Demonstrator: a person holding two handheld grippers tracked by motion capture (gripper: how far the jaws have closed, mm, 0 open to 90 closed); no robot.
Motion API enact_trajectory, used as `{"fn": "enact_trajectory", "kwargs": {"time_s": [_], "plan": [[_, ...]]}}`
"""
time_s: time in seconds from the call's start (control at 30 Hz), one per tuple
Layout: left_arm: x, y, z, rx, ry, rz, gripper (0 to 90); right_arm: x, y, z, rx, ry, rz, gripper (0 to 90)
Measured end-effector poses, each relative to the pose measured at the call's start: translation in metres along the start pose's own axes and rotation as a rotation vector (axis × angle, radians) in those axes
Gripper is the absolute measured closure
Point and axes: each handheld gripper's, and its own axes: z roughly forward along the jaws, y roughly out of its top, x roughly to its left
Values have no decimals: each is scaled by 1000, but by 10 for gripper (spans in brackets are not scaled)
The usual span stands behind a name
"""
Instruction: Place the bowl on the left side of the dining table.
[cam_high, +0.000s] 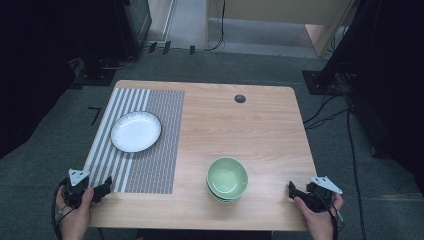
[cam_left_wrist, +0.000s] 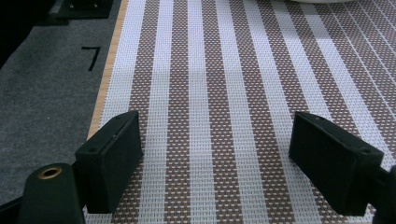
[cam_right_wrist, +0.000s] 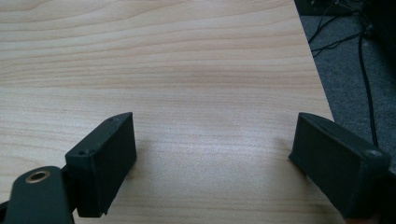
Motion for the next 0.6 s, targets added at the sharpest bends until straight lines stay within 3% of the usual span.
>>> {"fn": "enact_trajectory", "kwargs": {"time_s": [0.23, 0.33, 0.6], "plan": [[0, 0, 0, 0, 0, 0, 161, -2, 1, -2, -15, -29, 15, 170], [0, 0, 0, 0, 0, 1, 161, -2, 6, -9, -45, -19, 52, 184], [0, 0, 0, 0, 0, -1, 160, 11, 18, -26, -99, 7, 56, 194]]}}
